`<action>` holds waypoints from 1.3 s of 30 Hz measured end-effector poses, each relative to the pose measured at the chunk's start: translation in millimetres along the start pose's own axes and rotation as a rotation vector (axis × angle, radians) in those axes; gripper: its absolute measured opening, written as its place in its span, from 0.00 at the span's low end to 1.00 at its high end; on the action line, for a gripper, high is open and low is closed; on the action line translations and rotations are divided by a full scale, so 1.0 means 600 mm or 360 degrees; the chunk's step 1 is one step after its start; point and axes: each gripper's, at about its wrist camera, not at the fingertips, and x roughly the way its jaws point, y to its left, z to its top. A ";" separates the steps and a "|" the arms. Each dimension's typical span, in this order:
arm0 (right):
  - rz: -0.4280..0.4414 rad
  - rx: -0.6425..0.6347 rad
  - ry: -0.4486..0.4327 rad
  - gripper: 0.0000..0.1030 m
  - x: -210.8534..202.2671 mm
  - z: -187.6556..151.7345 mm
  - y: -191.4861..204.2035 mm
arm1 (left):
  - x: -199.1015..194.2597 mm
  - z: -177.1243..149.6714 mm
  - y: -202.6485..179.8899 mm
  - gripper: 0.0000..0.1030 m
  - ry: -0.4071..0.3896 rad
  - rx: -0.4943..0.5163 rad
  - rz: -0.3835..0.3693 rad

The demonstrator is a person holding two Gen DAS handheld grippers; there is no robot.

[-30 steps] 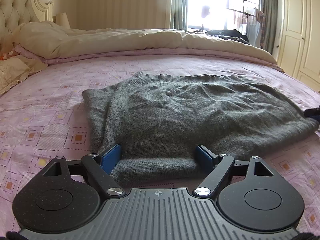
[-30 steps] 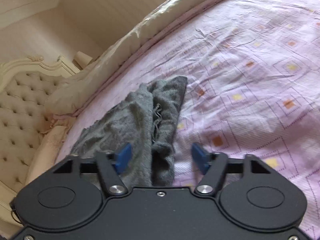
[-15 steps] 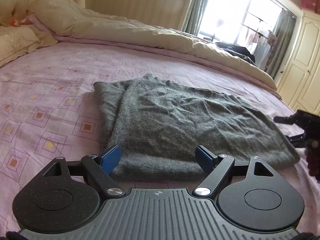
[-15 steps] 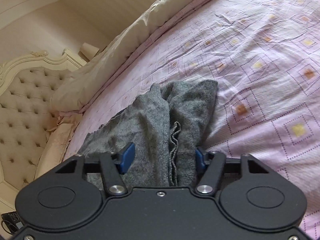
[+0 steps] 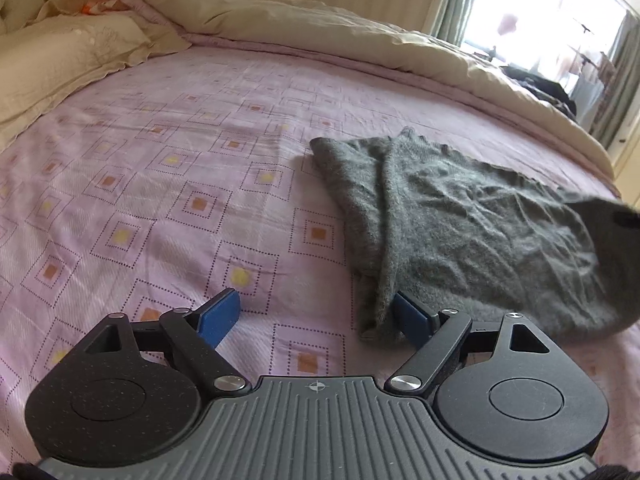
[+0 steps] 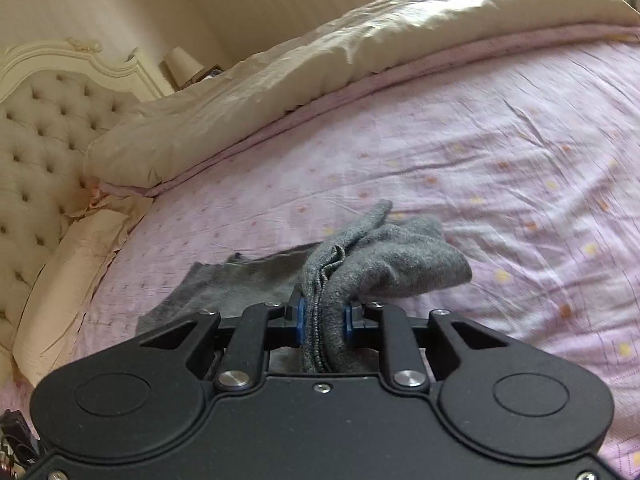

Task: Fold small clothes

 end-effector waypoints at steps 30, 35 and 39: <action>0.0408 -0.0234 0.0032 0.44 0.092 -0.077 0.244 | -0.032 -0.016 0.046 0.88 -0.0059 -0.0089 -0.0256; 0.0188 -0.0422 -0.0039 0.44 0.052 -0.111 0.206 | -0.063 -0.008 0.080 0.88 -0.0052 -0.0246 -0.0202; 0.0098 -0.0480 -0.0110 0.44 0.032 -0.147 0.184 | -0.101 0.022 0.077 0.88 -0.0164 -0.0241 -0.0154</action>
